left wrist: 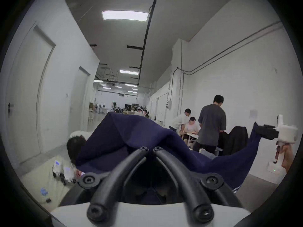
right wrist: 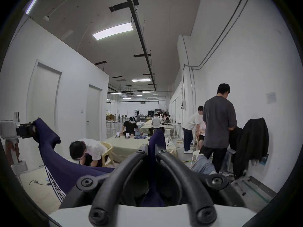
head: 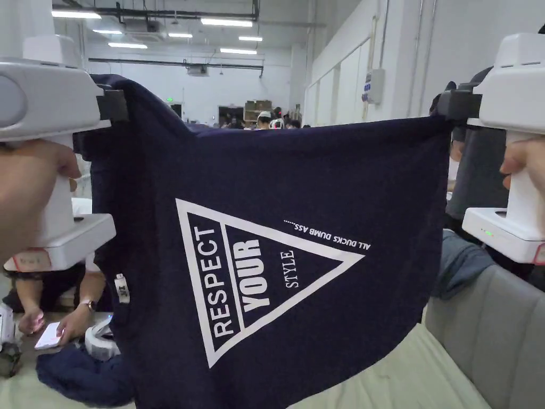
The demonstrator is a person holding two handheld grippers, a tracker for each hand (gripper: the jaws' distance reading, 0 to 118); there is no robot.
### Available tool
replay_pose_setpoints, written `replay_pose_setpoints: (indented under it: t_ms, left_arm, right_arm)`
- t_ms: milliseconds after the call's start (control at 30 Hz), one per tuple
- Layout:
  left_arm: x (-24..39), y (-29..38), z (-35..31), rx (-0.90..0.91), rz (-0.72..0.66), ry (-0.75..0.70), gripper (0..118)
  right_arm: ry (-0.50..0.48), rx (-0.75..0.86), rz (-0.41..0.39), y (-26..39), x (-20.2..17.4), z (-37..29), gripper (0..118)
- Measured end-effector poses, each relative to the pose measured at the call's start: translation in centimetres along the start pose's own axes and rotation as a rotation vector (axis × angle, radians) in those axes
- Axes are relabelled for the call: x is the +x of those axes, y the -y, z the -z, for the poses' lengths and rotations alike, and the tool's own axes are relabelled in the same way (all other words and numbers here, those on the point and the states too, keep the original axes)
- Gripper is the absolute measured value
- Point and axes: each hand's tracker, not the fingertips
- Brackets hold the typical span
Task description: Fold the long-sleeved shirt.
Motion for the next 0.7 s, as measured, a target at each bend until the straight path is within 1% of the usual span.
replay_pose_setpoints:
  t_ms: [67, 133, 167, 200, 233, 267, 300, 333, 400, 500, 533, 633, 700]
  left_arm:
    - [0.1, -2.4, 2.0, 0.010, 0.046, -0.024, 3]
    - [0.0, -4.5, 4.5, 0.009, -0.034, -0.002, 3]
    - [0.0, -5.3, 5.7, 0.011, -0.031, -0.002, 3]
    - [0.2, -6.2, 7.1, 0.006, -0.010, -0.015, 3]
    - [0.1, -6.8, 8.4, 0.013, 0.024, -0.079, 3]
    - [0.2, -7.4, 9.6, 0.014, 0.041, -0.105, 3]
    - [0.2, -8.0, 10.9, -0.013, 0.103, -0.108, 3]
    - [0.0, -8.4, 12.2, 0.000, 0.103, -0.136, 3]
    - [-0.2, -9.6, 14.2, -0.008, 0.081, -0.133, 3]
    - [-0.2, -11.1, 16.5, 0.005, 0.115, -0.158, 3]
    - [-0.2, -11.8, 17.1, 0.026, 0.149, -0.176, 3]
    - [-0.8, -12.6, 18.1, 0.059, 0.126, -0.175, 3]
    - [-0.9, -12.1, 18.7, 0.044, 0.157, -0.194, 3]
  right_arm:
    - [0.018, 0.002, 0.009, -1.6, 0.1, 1.7, 4]
    - [0.049, 0.009, 0.001, -3.0, 0.2, 4.0, 4]
    - [0.057, 0.006, 0.009, -3.6, 0.2, 5.1, 4]
    - [0.057, 0.010, 0.018, -4.3, 0.3, 6.4, 4]
    - [0.061, 0.016, 0.034, -4.7, 0.3, 7.5, 4]
    - [0.068, 0.016, 0.040, -5.2, 0.3, 8.6, 4]
    - [0.075, 0.020, 0.039, -5.6, 0.2, 9.7, 4]
    - [0.086, 0.027, 0.030, -5.9, 0.1, 10.9, 4]
    - [0.104, 0.036, 0.023, -6.4, -0.2, 13.0, 4]
    - [0.113, 0.043, 0.030, -6.9, -0.4, 15.6, 4]
    - [0.107, 0.051, 0.025, -7.0, -0.4, 16.4, 4]
    - [0.107, 0.072, 0.021, -6.5, -0.4, 18.0, 4]
    - [0.108, 0.070, 0.031, -5.8, -0.3, 18.9, 4]
